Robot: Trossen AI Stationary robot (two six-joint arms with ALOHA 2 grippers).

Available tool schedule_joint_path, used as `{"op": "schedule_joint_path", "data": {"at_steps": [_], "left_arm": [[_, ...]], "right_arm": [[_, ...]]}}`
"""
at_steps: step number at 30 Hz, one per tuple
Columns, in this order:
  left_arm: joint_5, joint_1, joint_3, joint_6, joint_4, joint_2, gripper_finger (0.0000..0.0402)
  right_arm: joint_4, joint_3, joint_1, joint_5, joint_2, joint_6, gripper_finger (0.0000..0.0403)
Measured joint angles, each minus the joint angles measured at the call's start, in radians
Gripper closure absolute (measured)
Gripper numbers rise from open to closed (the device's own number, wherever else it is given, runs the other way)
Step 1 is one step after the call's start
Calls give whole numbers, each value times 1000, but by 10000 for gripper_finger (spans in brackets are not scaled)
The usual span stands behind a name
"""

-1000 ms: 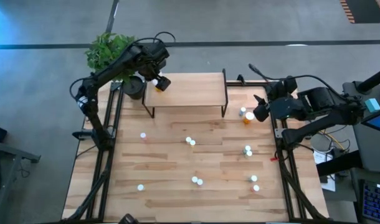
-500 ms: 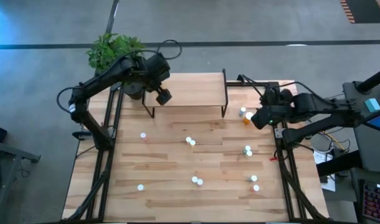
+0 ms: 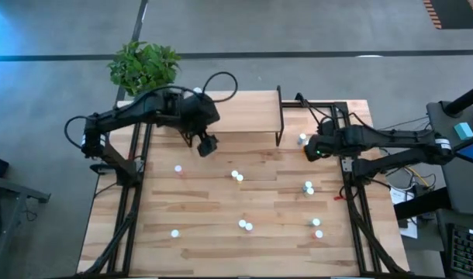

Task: Pick and place medicine bottles onto shelf by color
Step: Put the orange pill bottle on the shelf

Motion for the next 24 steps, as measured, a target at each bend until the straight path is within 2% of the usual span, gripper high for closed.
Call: {"op": "schedule_joint_path", "data": {"at_steps": [5,9,12,17,24], "left_arm": [[-5,-56,-2,10,108,1,85],[-7,-87,-4,34,160,3,85],[-5,-107,-1,36,161,3,85],[-4,-134,-1,36,156,-1,85],[-3,-139,-4,27,156,-1,85]], "right_arm": [[108,-103,-171,-20,23,-100,72],[270,-146,-291,-160,54,-285,74],[303,-147,-352,-208,93,-374,76],[313,-146,-414,-240,161,-462,77],[405,-134,-418,-282,232,-564,99]]}}
